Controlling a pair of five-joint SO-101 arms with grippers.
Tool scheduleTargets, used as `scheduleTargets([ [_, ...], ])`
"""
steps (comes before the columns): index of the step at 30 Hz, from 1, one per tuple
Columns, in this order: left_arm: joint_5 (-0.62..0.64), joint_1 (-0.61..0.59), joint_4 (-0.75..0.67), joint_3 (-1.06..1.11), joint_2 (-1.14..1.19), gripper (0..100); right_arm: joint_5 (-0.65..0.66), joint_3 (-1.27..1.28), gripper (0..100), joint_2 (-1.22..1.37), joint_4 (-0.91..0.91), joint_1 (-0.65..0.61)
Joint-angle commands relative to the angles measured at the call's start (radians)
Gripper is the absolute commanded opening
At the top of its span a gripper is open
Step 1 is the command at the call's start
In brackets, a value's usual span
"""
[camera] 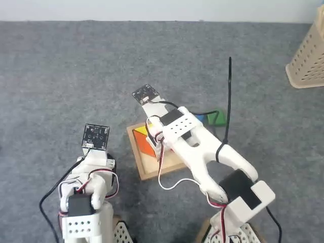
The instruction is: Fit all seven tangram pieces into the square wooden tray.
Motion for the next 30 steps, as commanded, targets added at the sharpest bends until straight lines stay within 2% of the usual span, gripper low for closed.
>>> scheduleTargets([
  [1,0.008,0.002,0.0,-0.01,-0.021,7,0.055,0.049,0.6,-0.074,-0.058,-0.008],
  [19,0.008,0.002,0.0,-0.01,-0.021,7,0.061,0.092,0.6,-0.073,-0.202,-0.041],
  [24,0.008,0.002,0.0,-0.01,-0.021,7,0.123,0.092,0.6,-0.073,-0.228,-0.041],
  [30,0.008,0.002,0.0,-0.01,-0.021,7,0.129,0.092,0.6,-0.064,-0.24,-0.041],
])
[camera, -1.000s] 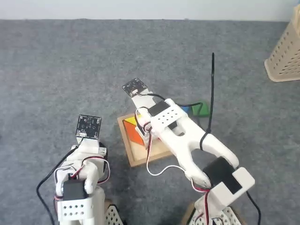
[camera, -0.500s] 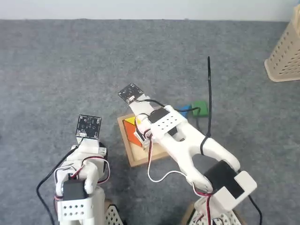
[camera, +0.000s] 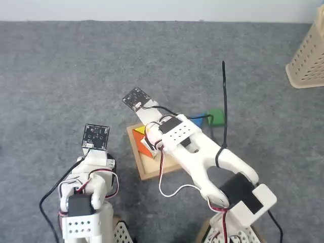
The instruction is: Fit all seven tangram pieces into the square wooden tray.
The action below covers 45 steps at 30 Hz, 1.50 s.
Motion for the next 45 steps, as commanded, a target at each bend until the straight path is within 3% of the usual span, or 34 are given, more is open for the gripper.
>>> scheduleTargets([
  [1,0.008,0.002,0.0,-0.01,-0.021,7,0.02,-0.008,0.6,-0.027,-0.021,-0.005],
  [9,0.008,0.002,0.0,-0.01,-0.021,7,0.021,-0.112,0.6,0.119,0.007,-0.005],
  [20,0.008,0.002,0.0,-0.01,-0.021,7,0.021,-0.19,0.6,0.114,0.042,0.028],
  [28,0.008,0.002,0.0,-0.01,-0.021,7,0.015,-0.147,0.6,-0.142,0.127,0.096],
  [37,0.008,0.002,0.0,-0.01,-0.021,7,0.023,0.02,0.6,-0.561,0.283,0.357],
  [45,0.008,0.002,0.0,-0.01,-0.021,7,0.127,0.026,0.6,-0.453,0.47,0.584],
])
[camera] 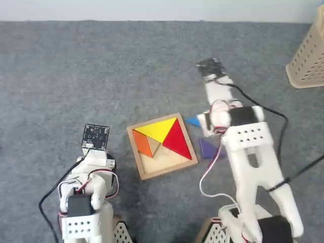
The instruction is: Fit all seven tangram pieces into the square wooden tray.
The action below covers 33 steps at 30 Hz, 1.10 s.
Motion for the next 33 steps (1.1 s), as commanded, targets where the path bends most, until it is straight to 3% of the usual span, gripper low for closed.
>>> scheduleTargets([
  [1,0.008,0.002,0.0,-0.01,-0.021,7,0.066,-0.011,0.6,0.062,0.059,0.09],
  [10,0.008,0.002,0.0,-0.01,-0.021,7,0.11,-0.037,2.0,0.205,-0.067,0.137],
  [18,0.008,0.002,0.0,-0.01,-0.021,7,0.115,-0.235,24.7,0.429,-0.074,0.07],
  [33,0.008,0.002,0.0,-0.01,-0.021,7,0.051,-0.516,24.9,0.797,-0.085,0.051],
])
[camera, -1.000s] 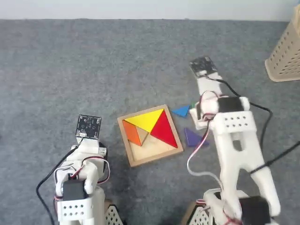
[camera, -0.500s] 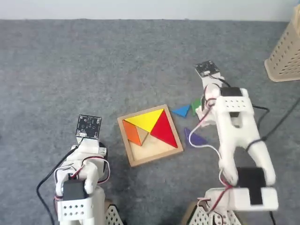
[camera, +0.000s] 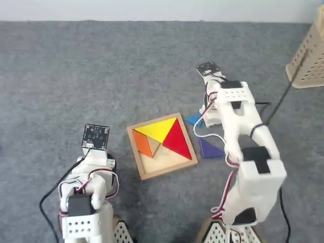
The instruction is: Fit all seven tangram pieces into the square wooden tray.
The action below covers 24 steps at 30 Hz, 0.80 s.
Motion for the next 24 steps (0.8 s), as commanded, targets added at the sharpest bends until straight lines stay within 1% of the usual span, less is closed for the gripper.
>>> scheduleTargets([
  [1,0.008,0.002,0.0,-0.01,-0.021,7,-0.021,-0.103,24.9,0.031,-0.012,0.001],
  [7,0.008,0.002,0.0,-0.01,-0.021,7,-0.023,-0.15,23.9,0.131,-0.012,-0.002],
  [13,0.008,0.002,0.0,-0.01,-0.021,7,-0.023,-0.15,8.8,0.136,-0.012,0.001],
  [16,0.008,0.002,0.0,-0.01,-0.021,7,-0.048,-0.15,6.0,0.131,-0.012,0.002],
  [19,0.008,0.002,0.0,-0.01,-0.021,7,-0.069,-0.15,5.2,0.127,-0.001,0.018],
  [24,0.008,0.002,0.0,-0.01,-0.021,7,-0.069,-0.084,0.6,0.019,-0.001,0.058],
])
